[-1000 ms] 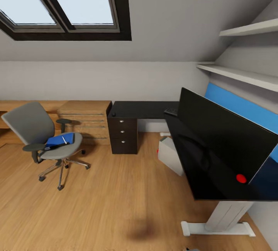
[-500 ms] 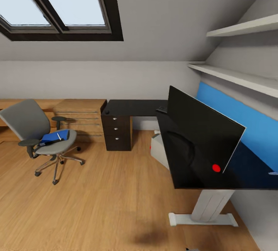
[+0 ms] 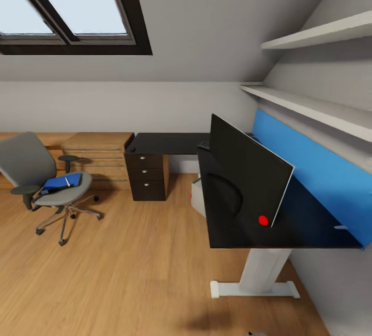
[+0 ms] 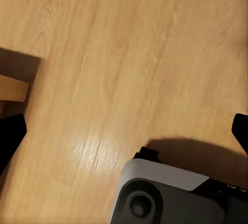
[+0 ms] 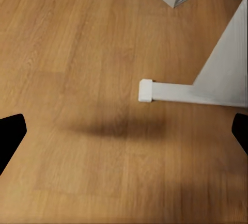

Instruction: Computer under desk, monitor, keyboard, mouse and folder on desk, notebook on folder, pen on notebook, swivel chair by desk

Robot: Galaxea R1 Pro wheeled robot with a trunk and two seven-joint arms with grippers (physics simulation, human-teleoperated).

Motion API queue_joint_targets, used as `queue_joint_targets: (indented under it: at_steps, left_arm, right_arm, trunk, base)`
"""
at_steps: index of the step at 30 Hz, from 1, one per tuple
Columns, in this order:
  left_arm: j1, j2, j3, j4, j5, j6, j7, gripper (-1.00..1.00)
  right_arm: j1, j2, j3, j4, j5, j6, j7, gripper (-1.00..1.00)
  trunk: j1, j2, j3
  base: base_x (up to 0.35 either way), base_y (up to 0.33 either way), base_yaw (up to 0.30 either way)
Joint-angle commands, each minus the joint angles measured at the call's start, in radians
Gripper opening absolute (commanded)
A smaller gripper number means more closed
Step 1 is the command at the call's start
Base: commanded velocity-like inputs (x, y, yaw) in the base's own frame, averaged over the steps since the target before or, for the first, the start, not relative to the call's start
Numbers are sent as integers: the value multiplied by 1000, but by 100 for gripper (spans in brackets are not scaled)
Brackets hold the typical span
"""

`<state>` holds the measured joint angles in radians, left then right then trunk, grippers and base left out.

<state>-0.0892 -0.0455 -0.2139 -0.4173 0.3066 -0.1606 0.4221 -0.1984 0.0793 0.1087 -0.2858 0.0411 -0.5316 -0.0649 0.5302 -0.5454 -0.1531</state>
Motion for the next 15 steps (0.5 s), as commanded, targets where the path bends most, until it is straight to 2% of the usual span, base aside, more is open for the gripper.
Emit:
queue_joint_targets:
  at_steps: [1,4,11,15]
  left_arm:
    - [-1,1,-8,0,11,-5,7,100]
    - [-1,1,-6,0,13,-5,7,100]
    - [-1,1,-6,0,14,-23,7,100]
    - [-1,1,-6,0,14,-41,8,100]
  right_arm:
    - [-1,0,4,1,4,-2,-6,100]
    - [-1,-1,5,1,4,-2,-5,100]
    - [-1,-1,4,1,4,-2,-4,100]
    - [-1,-1,4,1,5,-2,-4,100]
  trunk:
    - [0,-2,-2]
    - [0,-2,-2]
    - [-26,47,20]
    - [-42,75,33]
  base:
    - [-3,-83,-200]
    - [-1,-36,-253]
    - [0,-9,-275]
    - [0,-1,-117]
